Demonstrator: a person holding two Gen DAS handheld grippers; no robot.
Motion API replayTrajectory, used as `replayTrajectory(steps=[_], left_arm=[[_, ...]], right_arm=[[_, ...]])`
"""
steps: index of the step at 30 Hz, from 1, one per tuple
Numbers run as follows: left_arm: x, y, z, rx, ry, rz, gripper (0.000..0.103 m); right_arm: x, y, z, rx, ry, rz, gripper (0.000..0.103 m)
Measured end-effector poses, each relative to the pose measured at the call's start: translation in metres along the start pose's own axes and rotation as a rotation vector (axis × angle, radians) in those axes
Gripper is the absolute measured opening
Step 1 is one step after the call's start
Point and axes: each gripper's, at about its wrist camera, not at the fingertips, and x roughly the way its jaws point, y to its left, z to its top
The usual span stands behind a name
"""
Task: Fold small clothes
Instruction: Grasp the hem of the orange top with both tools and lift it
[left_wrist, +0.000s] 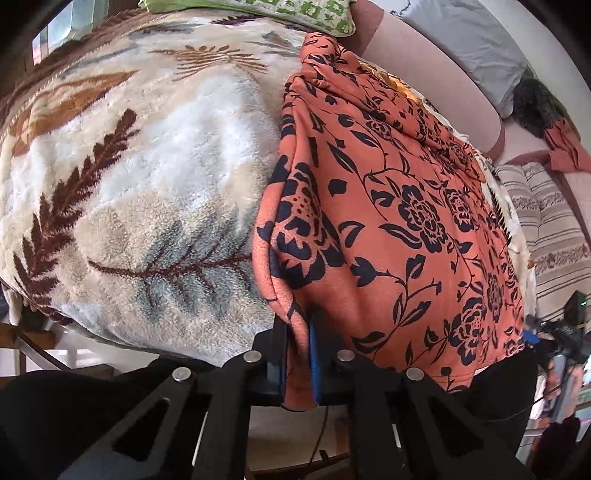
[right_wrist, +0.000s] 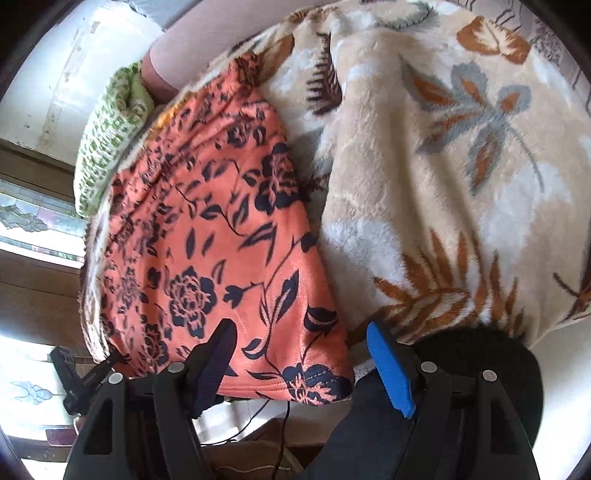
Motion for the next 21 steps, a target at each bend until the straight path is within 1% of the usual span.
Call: replayTrajectory(steps=[3,4,5,6,7,8,9,10,13,14,18,21], left_arm=[[-0.002,0.006,-0.001,-0.016,0.004,-0.021,0.009],[-0.002,0.008,-0.001,-0.018,0.009,-0.026,0.010],[-0.002,0.009,-0.001,-0.022,0.018,-0.029,0.012],[-0.001,0.009,0.001,-0.026,0.027,-0.032,0.014],[-0.001,0.009,0.002,-0.026,0.031,-0.031,0.014],[-0.001,0.008,0.003,-0.021,0.033,-0.028,0.014],[-0.001,0.007,0.003,-0.014,0.038,-0.022,0.014],[-0.001,0.007,0.003,-0.010,0.039,-0.015,0.011],[-0.005,0.001,0.002,0.016,0.033,-0.018,0.006],[-0.008,0.001,0.001,0.015,0.030,-0.035,0.006],[-0.028,0.004,0.005,-0.015,0.014,-0.148,0.005],[-0.050,0.002,0.017,-0.014,-0.015,-0.228,0.005]], right_arm=[[0.016,0.008,-0.001,-0.040,0.002,-0.052,0.076],[0.021,0.013,-0.001,-0.060,0.012,-0.065,0.074],[0.024,0.018,-0.002,-0.080,0.013,-0.099,0.068],[0.025,0.025,-0.004,-0.126,0.013,-0.159,0.058],[0.025,0.029,-0.005,-0.148,0.017,-0.168,0.051],[0.021,0.032,-0.006,-0.157,0.025,-0.154,0.036],[0.016,0.033,-0.007,-0.157,0.037,-0.118,0.016],[0.012,0.033,-0.007,-0.152,0.046,-0.076,0.007],[-0.009,0.039,-0.011,-0.158,0.029,-0.003,0.007],[-0.016,0.040,-0.013,-0.152,0.027,0.038,0.007],[-0.047,0.052,-0.018,-0.148,-0.009,0.183,0.007],[-0.068,0.060,-0.013,-0.141,-0.048,0.278,0.007]])
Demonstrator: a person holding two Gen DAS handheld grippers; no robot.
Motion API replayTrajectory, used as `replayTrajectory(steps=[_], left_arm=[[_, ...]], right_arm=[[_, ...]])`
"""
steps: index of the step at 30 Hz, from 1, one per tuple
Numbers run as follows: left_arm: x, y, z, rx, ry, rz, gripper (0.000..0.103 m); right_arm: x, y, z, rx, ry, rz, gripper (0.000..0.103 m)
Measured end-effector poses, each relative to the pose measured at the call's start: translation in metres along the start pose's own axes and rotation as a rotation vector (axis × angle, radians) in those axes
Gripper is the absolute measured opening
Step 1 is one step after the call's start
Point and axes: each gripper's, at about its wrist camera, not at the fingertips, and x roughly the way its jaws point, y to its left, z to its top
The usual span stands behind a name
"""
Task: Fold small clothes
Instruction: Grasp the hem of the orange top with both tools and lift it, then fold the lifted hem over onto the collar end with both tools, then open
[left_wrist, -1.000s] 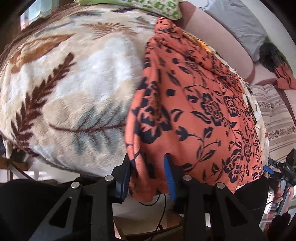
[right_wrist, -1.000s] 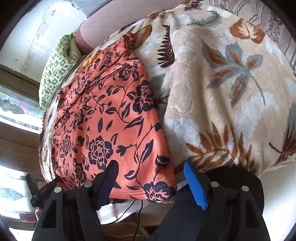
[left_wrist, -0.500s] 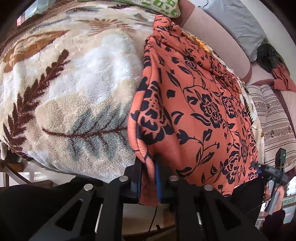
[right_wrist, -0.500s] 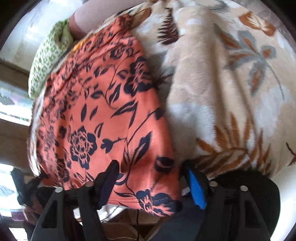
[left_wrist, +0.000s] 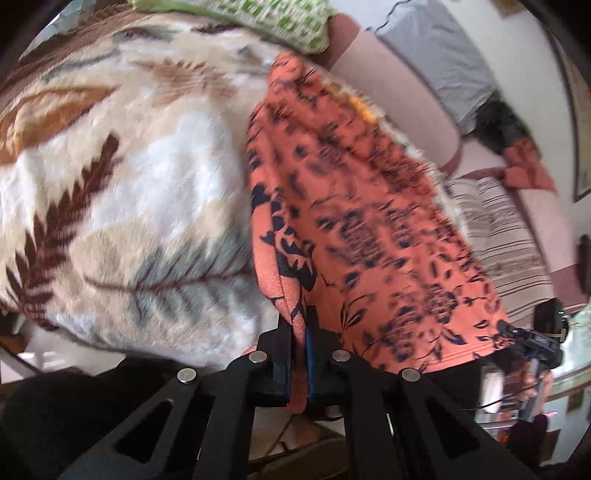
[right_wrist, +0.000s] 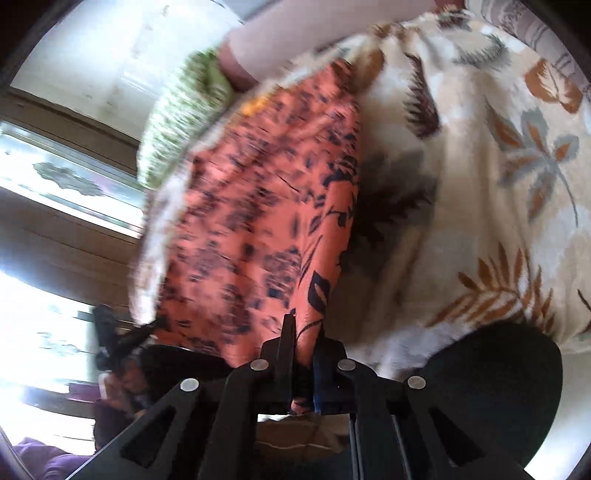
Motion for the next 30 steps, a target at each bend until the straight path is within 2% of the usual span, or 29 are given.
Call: replayTrajectory(steps=[5,8,11,14,20,23,26,28,29,30], left_arm=[[-0.029,-0.012,0.040,0.005,-0.054,-0.106,0.006],[-0.035,-0.017,0.070,-0.010,-0.078,-0.143,0.006],[-0.037,-0.021,0.112,-0.027,-0.104,-0.171,0.006],[-0.030,-0.021,0.159,-0.051,-0.128,-0.169,0.006],[0.017,-0.018,0.270,-0.122,-0.140,-0.156,0.006],[0.064,-0.009,0.326,-0.181,-0.128,-0.124,0.006],[0.114,0.003,0.358,-0.223,-0.107,-0.067,0.006],[0.141,0.014,0.365,-0.259,-0.092,-0.021,0.009],[0.148,0.019,0.365,-0.283,-0.104,-0.009,0.009],[0.152,0.026,0.364,-0.311,-0.133,-0.036,0.013]], right_arm=[[-0.018,0.018,0.028,-0.012,-0.081,0.122,0.007],[-0.026,0.024,0.049,-0.007,-0.128,0.168,0.007],[-0.032,0.026,0.082,0.006,-0.183,0.211,0.007],[-0.030,0.028,0.129,0.023,-0.242,0.223,0.007],[0.003,0.007,0.253,0.131,-0.330,0.206,0.007],[0.042,-0.019,0.310,0.231,-0.348,0.178,0.007],[0.098,-0.053,0.356,0.357,-0.314,0.162,0.011],[0.135,-0.074,0.371,0.421,-0.283,0.117,0.020],[0.148,-0.081,0.374,0.446,-0.285,0.086,0.036],[0.156,-0.089,0.374,0.475,-0.294,0.068,0.059]])
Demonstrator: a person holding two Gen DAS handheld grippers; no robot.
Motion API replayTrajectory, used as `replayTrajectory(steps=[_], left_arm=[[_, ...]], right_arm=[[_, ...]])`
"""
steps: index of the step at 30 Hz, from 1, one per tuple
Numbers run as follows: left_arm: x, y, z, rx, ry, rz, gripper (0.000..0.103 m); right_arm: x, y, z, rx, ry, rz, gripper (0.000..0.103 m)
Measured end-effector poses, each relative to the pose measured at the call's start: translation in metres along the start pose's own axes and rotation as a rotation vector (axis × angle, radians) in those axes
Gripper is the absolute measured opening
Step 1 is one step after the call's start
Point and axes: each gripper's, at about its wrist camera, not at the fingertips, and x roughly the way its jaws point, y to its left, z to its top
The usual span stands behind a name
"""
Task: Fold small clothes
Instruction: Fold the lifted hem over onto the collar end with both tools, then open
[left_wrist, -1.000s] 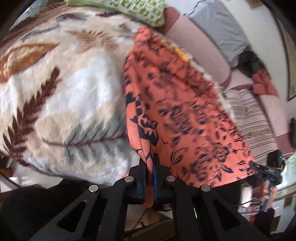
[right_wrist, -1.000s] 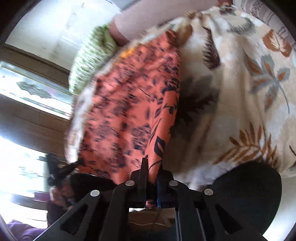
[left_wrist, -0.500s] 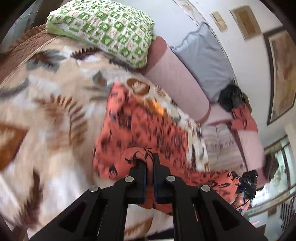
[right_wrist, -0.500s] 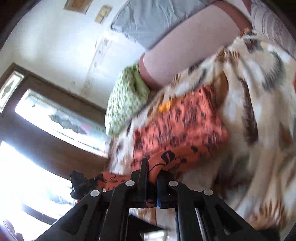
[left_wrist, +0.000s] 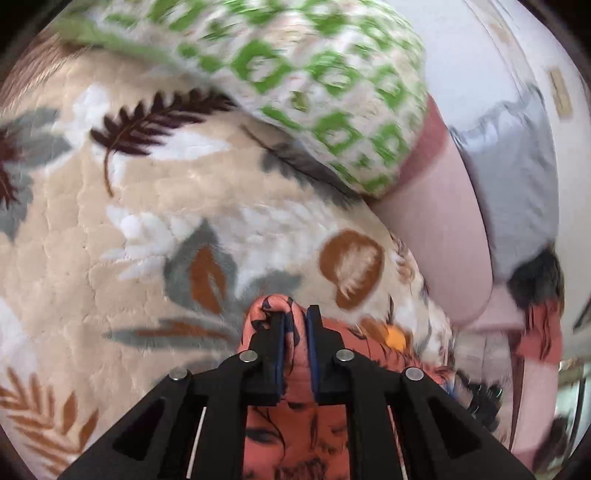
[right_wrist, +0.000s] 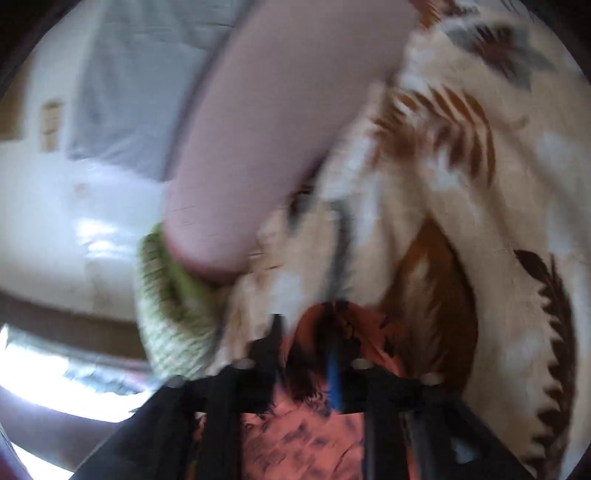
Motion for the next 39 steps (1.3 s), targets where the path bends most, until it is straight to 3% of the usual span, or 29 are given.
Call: replayTrajectory(steps=[2,3,4,6,9,10,12,17,21,24,26,28,30,33,36,39], left_arm=[[-0.002,0.012,-0.003,-0.042,-0.050,-0.077,0.022],[-0.008,0.016,-0.006,-0.064,-0.080,-0.099,0.033],[-0.020,0.021,-0.011,-0.088,-0.142,-0.103,0.050],[-0.051,0.023,-0.024,-0.098,-0.289,-0.085,0.069],[-0.097,0.013,-0.055,-0.034,-0.431,-0.040,0.072],[-0.103,0.007,-0.064,-0.012,-0.430,-0.005,0.077],[-0.102,-0.009,-0.089,0.053,-0.374,0.105,0.077],[-0.054,-0.035,-0.147,0.219,-0.210,0.120,0.077],[-0.027,-0.033,-0.153,0.312,-0.163,0.258,0.077],[-0.020,-0.025,-0.142,0.318,-0.131,0.276,0.077],[-0.023,-0.020,-0.134,0.301,-0.125,0.268,0.077],[-0.029,-0.008,-0.126,0.280,-0.148,0.282,0.077],[-0.033,0.004,-0.119,0.230,-0.149,0.294,0.077],[-0.037,0.014,-0.112,0.160,-0.150,0.265,0.077],[-0.044,0.004,-0.120,0.203,-0.186,0.283,0.077],[-0.040,-0.008,-0.133,0.275,-0.173,0.342,0.077]], right_arm=[[-0.001,-0.014,0.001,0.037,-0.053,0.039,0.068],[-0.007,-0.020,0.001,0.047,-0.086,0.062,0.069],[-0.018,-0.024,0.000,0.058,-0.124,0.073,0.069],[-0.039,-0.019,-0.008,0.006,-0.175,0.056,0.069],[-0.048,0.019,-0.036,-0.196,-0.136,-0.027,0.069],[-0.045,0.031,-0.047,-0.250,-0.109,-0.047,0.069],[-0.032,0.061,-0.075,-0.362,-0.034,-0.076,0.069],[0.052,0.125,-0.171,-0.615,0.187,-0.191,0.069],[0.125,0.154,-0.216,-0.734,0.284,-0.309,0.068],[0.180,0.186,-0.211,-0.830,0.209,-0.427,0.068],[0.199,0.205,-0.194,-0.820,0.159,-0.433,0.068],[0.206,0.219,-0.161,-0.705,0.109,-0.392,0.068],[0.192,0.225,-0.142,-0.607,0.059,-0.323,0.068],[0.162,0.234,-0.139,-0.630,0.017,-0.286,0.069],[0.129,0.221,-0.145,-0.692,-0.008,-0.331,0.069],[0.089,0.178,-0.139,-0.667,-0.028,-0.433,0.069]])
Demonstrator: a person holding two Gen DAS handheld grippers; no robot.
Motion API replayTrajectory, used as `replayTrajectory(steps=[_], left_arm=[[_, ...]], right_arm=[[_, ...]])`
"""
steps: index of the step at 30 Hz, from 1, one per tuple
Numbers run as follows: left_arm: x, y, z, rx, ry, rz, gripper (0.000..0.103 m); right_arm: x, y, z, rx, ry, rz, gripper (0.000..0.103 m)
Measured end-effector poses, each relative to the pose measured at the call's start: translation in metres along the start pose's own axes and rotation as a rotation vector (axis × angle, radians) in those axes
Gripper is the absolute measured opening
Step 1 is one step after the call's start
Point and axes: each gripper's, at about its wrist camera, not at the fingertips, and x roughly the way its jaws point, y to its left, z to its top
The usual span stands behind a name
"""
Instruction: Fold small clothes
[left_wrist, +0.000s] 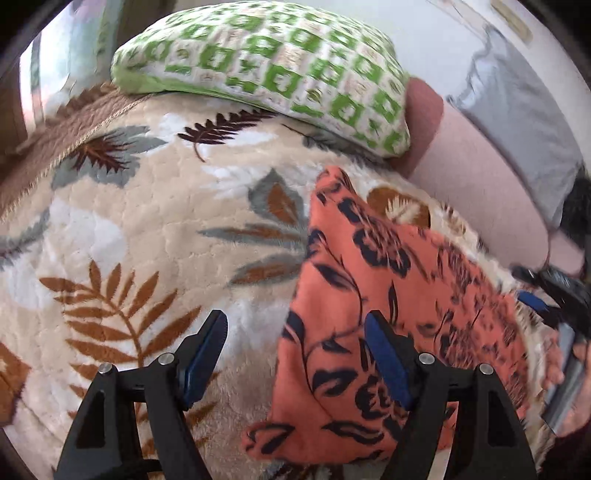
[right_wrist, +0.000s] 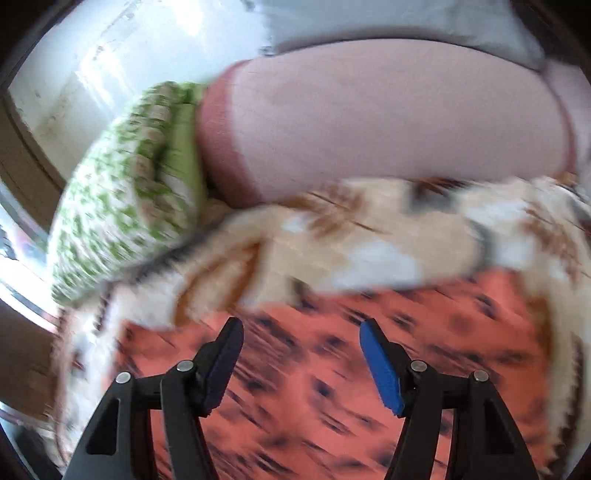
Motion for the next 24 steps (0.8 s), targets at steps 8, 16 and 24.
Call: replayTrajectory(steps=[8,16,24], left_arm=[[0.003,0.003,-0.017,0.057,0.075,0.100,0.080],[-0.043,-0.013,-0.051,0.048,0.059,-0.062,0.079],[-0.050,-0.005,-0.103,-0.167,0.158,-0.186,0.079]], right_arm=[[-0.018,-0.105,-0.083,0.135,0.081,-0.041,0.042],[-0.077,-0.128,-0.135,0.321,0.052,0.336,0.070],[-0.065,-0.178,-0.180,0.596,0.084,0.498,0.070]])
